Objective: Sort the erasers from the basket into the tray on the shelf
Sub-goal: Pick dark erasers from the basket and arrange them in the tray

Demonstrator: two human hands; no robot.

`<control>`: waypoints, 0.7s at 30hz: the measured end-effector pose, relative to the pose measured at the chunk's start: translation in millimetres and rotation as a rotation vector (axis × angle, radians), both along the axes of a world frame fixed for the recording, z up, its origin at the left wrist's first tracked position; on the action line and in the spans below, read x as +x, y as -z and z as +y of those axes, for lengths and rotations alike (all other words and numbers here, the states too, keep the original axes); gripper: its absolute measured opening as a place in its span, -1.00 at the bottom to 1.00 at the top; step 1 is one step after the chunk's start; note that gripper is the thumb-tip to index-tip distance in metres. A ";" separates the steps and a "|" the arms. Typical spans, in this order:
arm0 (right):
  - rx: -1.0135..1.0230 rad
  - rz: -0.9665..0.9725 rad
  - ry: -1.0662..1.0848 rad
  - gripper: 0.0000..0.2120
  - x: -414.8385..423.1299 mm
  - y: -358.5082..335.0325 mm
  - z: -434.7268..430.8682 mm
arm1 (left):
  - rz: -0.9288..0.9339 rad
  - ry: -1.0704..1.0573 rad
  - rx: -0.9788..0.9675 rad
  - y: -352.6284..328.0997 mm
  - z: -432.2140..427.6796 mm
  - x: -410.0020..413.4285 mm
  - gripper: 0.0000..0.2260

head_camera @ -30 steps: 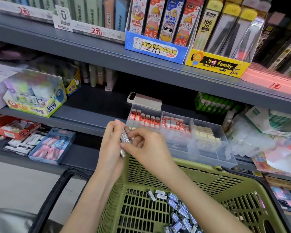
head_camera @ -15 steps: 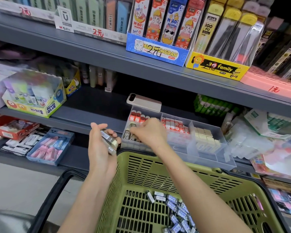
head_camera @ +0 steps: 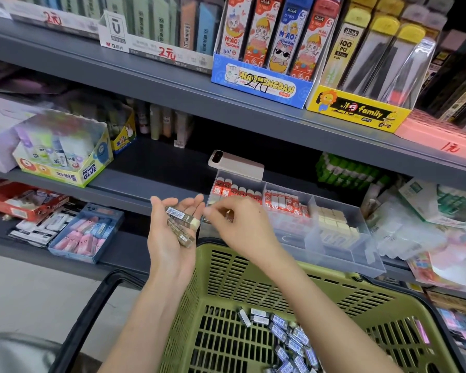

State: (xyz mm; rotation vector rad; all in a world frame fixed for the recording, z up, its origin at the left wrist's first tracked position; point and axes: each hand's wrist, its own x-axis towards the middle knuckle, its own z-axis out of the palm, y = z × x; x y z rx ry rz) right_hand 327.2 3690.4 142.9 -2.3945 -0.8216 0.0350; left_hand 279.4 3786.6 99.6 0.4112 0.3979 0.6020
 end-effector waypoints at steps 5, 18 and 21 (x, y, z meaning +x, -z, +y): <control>0.104 0.106 -0.070 -0.93 -16.8 8.3 1.3 | -0.041 0.159 0.008 -4.8 -3.6 -3.1 -0.67; 0.524 0.496 0.215 -0.87 33.0 6.4 -31.4 | 0.068 0.063 0.121 -0.6 3.3 -6.2 -0.69; 0.484 0.500 0.259 -0.94 42.7 10.1 -17.8 | 0.093 0.071 0.117 0.5 1.2 -6.1 -0.71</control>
